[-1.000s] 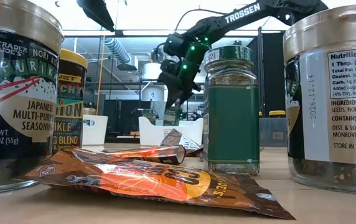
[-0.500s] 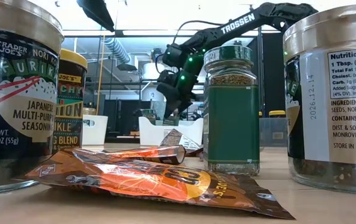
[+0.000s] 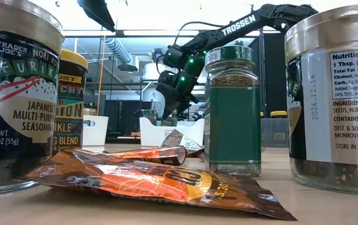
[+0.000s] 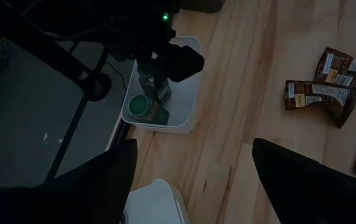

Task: Sort spices by type
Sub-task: Put the top green seasoning bottle into the right white bin, then put the right gold seasoning bottle into the left white bin

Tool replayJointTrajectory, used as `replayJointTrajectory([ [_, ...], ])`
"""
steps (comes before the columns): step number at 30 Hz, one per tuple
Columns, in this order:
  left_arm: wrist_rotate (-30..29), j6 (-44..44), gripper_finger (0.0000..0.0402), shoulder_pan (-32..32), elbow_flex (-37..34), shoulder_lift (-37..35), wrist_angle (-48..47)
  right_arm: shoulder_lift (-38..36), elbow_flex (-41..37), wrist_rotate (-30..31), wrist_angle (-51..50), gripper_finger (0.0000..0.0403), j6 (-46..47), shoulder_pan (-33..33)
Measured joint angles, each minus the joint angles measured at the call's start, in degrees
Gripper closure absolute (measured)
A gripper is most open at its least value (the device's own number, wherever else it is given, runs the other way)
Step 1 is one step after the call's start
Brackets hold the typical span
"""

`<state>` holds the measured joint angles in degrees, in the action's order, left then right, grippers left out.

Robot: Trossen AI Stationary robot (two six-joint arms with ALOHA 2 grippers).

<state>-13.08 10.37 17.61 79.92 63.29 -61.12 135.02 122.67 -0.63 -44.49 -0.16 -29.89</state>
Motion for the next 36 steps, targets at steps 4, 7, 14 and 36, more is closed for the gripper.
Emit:
replayJointTrajectory([
  [4,0.00,0.02,0.0076,0.00,0.00,0.00,0.00,0.00,0.00,-0.04,0.30,0.0197,0.00,0.00],
  [7,0.00,0.04,0.0076,0.00,0.00,0.00,-0.02,0.00,0.00,-0.04,0.98,0.0178,0.00,0.00],
  [14,0.00,0.07,0.0076,0.00,0.00,0.00,-0.04,-0.09,0.00,0.12,2.52,0.0114,0.53,0.00],
  [36,0.01,0.09,0.0076,0.00,0.00,0.00,-0.53,-17.35,0.01,-1.91,-1.94,0.0132,-11.62,0.55],
])
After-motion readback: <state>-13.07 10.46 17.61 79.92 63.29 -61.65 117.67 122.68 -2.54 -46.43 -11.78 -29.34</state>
